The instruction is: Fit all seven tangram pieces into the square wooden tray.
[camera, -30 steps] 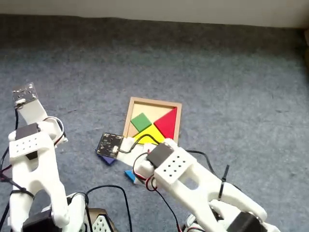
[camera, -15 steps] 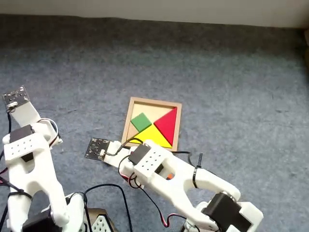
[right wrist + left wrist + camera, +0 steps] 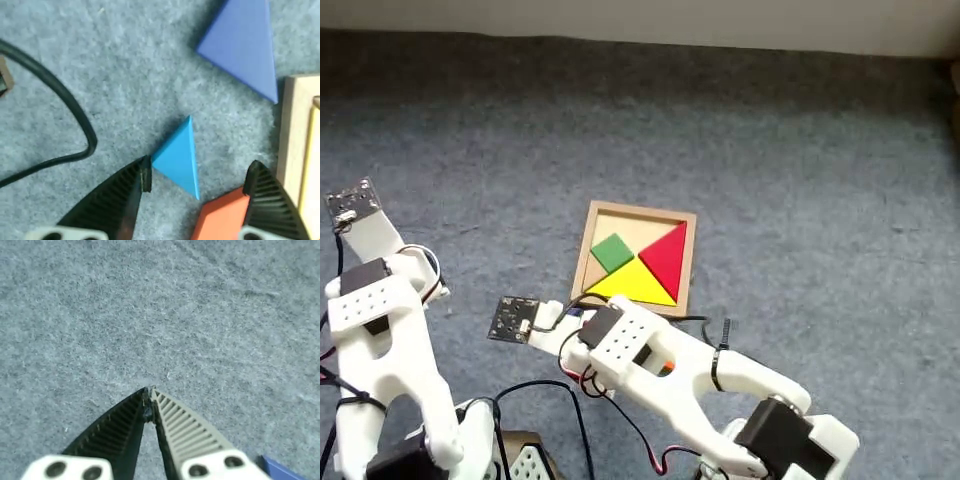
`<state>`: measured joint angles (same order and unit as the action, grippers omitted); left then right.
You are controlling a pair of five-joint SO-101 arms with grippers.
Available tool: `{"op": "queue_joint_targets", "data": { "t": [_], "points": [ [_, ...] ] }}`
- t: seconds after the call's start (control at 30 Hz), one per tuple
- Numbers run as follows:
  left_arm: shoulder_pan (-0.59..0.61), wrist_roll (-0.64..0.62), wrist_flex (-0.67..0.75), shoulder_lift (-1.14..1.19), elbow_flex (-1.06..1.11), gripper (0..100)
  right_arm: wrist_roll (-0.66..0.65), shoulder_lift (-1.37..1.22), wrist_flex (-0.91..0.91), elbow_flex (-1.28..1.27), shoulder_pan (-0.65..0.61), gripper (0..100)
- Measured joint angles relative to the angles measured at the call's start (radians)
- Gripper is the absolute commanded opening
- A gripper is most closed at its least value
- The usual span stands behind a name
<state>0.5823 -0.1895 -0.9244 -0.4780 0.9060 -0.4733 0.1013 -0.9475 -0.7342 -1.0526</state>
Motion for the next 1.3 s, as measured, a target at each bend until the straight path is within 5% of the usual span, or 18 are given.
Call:
{"op": "queue_joint_targets", "data": {
  "t": [0.33,0.57,0.97,1.3],
  "points": [
    [0.000,0.000,0.009,0.000,0.000,1,0.002,-0.080,0.002,0.040,0.000,29.3],
    [0.000,0.000,0.009,0.000,0.000,1,0.002,-0.083,0.002,0.052,0.002,13.7],
    [0.000,0.000,0.009,0.000,0.000,1,0.003,-0.021,0.002,0.063,0.008,13.7],
    [0.000,0.000,0.009,0.000,0.000,1,-0.003,0.221,-0.023,0.071,0.172,13.7]
  ]
}}
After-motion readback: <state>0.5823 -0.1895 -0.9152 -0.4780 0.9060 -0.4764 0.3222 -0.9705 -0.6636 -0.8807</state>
